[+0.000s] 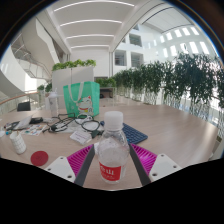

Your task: Pour water

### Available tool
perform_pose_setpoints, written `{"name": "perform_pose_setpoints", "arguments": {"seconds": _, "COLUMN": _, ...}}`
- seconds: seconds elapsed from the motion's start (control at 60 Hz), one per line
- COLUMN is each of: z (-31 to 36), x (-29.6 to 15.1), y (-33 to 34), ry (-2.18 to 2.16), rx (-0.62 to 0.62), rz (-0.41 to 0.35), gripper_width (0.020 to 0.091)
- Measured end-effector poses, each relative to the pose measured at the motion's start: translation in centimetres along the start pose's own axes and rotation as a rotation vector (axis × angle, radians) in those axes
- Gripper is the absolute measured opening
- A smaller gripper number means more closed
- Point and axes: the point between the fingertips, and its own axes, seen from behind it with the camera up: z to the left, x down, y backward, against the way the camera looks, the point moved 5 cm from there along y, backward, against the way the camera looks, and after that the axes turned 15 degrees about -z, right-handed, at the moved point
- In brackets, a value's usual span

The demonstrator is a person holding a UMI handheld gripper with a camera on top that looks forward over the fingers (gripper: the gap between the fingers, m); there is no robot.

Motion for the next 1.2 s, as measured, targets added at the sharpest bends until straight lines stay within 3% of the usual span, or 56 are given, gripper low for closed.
{"name": "perform_pose_setpoints", "arguments": {"seconds": 0.033, "z": -0.2, "x": 0.7, "y": -0.2, "ry": -0.01, "rx": -0.001, "rz": 0.009, "gripper_width": 0.0713}}
{"name": "perform_pose_setpoints", "arguments": {"seconds": 0.05, "z": -0.3, "x": 1.0, "y": -0.3, "ry": -0.012, "rx": 0.004, "rz": 0.015, "gripper_width": 0.0646}}
{"name": "perform_pose_setpoints", "arguments": {"seconds": 0.067, "z": -0.4, "x": 1.3, "y": -0.5, "ry": -0.012, "rx": 0.01, "rz": 0.025, "gripper_width": 0.0529}}
{"name": "perform_pose_setpoints", "arguments": {"seconds": 0.083, "z": -0.4, "x": 1.4, "y": -0.3, "ry": -0.016, "rx": 0.012, "rz": 0.03, "gripper_width": 0.0497}}
{"name": "perform_pose_setpoints", "arguments": {"seconds": 0.2, "z": -0.7, "x": 1.3, "y": -1.3, "ry": -0.014, "rx": 0.054, "rz": 0.009, "gripper_width": 0.0442}}
{"name": "perform_pose_setpoints", "arguments": {"seconds": 0.317, "z": -0.4, "x": 1.4, "y": -1.5, "ry": -0.029, "rx": 0.087, "rz": 0.027, "gripper_width": 0.0335}}
{"name": "perform_pose_setpoints", "arguments": {"seconds": 0.417, "z": 1.0, "x": 0.5, "y": -1.4, "ry": -0.064, "rx": 0.073, "rz": 0.082, "gripper_width": 0.0336}}
{"name": "perform_pose_setpoints", "arguments": {"seconds": 0.65, "z": 9.2, "x": -13.7, "y": -1.5, "ry": 0.186, "rx": 0.013, "rz": -0.006, "gripper_width": 0.0334}}
{"name": "perform_pose_setpoints", "arguments": {"seconds": 0.767, "z": 17.7, "x": -16.9, "y": -1.8, "ry": 0.55, "rx": -0.106, "rz": -0.035, "gripper_width": 0.0334}}
{"name": "perform_pose_setpoints", "arguments": {"seconds": 0.917, "z": 27.9, "x": -12.1, "y": -2.4, "ry": 1.204, "rx": -0.272, "rz": -0.018, "gripper_width": 0.0333}}
{"name": "perform_pose_setpoints", "arguments": {"seconds": 1.067, "z": 31.5, "x": -8.2, "y": -2.4, "ry": 1.81, "rx": -0.377, "rz": -0.031, "gripper_width": 0.0334}}
{"name": "perform_pose_setpoints", "arguments": {"seconds": 1.2, "z": 33.1, "x": -8.5, "y": -3.1, "ry": 2.14, "rx": -0.509, "rz": -0.021, "gripper_width": 0.0335}}
